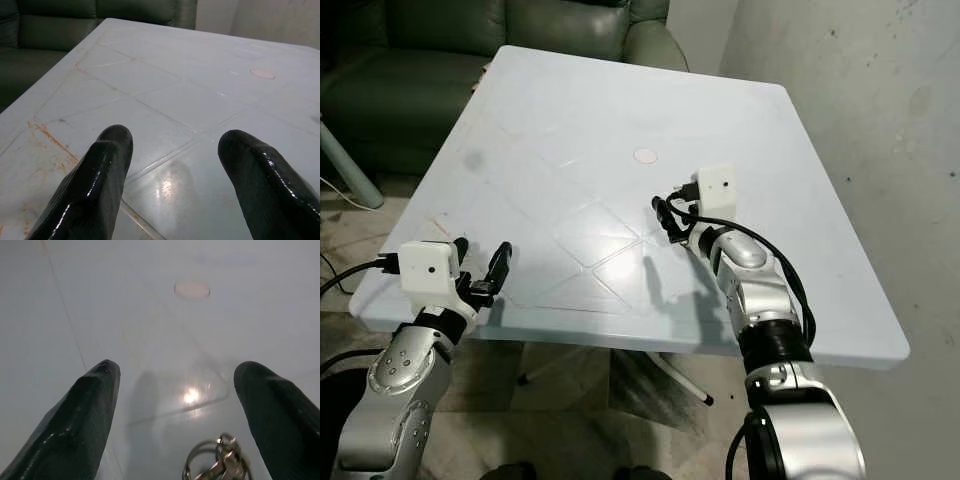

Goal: Hang keys on a hook

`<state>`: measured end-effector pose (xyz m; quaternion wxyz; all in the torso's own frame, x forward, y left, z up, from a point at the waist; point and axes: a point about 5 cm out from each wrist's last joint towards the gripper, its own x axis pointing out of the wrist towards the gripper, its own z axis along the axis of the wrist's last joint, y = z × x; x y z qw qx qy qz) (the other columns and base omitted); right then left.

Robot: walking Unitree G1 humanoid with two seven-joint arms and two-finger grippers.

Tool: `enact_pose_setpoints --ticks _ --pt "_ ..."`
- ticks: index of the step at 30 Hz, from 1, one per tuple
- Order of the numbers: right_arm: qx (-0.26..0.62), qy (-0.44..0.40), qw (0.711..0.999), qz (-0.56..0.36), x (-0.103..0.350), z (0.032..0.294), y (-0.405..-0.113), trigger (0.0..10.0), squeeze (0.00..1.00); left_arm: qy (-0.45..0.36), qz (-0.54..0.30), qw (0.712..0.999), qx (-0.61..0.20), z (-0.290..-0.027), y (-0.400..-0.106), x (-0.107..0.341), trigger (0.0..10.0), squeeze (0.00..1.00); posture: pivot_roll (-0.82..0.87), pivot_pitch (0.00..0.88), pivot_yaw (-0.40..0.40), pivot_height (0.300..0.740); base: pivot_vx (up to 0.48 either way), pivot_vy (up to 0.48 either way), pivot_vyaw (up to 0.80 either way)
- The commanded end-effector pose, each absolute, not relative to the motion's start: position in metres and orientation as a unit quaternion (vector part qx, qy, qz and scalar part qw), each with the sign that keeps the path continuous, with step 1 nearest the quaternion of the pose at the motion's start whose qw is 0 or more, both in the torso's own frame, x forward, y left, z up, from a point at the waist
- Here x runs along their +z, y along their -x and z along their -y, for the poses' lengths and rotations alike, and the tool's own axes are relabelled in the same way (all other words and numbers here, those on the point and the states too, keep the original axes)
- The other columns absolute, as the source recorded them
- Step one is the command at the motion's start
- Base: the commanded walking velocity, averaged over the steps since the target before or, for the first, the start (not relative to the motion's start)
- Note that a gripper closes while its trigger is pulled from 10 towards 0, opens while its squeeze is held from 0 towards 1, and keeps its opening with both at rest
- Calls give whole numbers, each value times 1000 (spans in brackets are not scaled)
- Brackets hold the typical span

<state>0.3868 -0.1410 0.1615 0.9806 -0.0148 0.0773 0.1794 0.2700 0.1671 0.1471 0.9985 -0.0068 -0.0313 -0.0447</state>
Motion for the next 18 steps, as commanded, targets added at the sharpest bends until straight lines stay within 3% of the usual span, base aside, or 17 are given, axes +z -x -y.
enact_pose_setpoints --ticks 1,8,14,18 --pt "179 20 980 -86 164 148 -389 10000 0 7 24 999 -40 -168 -266 146 10000 0 -38 221 -109 740 0 0 0" --pt "187 46 977 -91 168 154 -395 10000 0 9 17 999 -37 -167 -260 145 10000 0 -36 239 -113 740 0 0 0" --pt "224 83 971 -17 183 158 -395 10000 0 2 16 998 -57 -159 -258 145 10000 0 -36 249 -112 740 0 0 0" --pt "240 76 968 -14 183 160 -394 10000 0 -6 13 996 -88 -148 -254 145 10000 0 -38 252 -108 740 0 0 0"
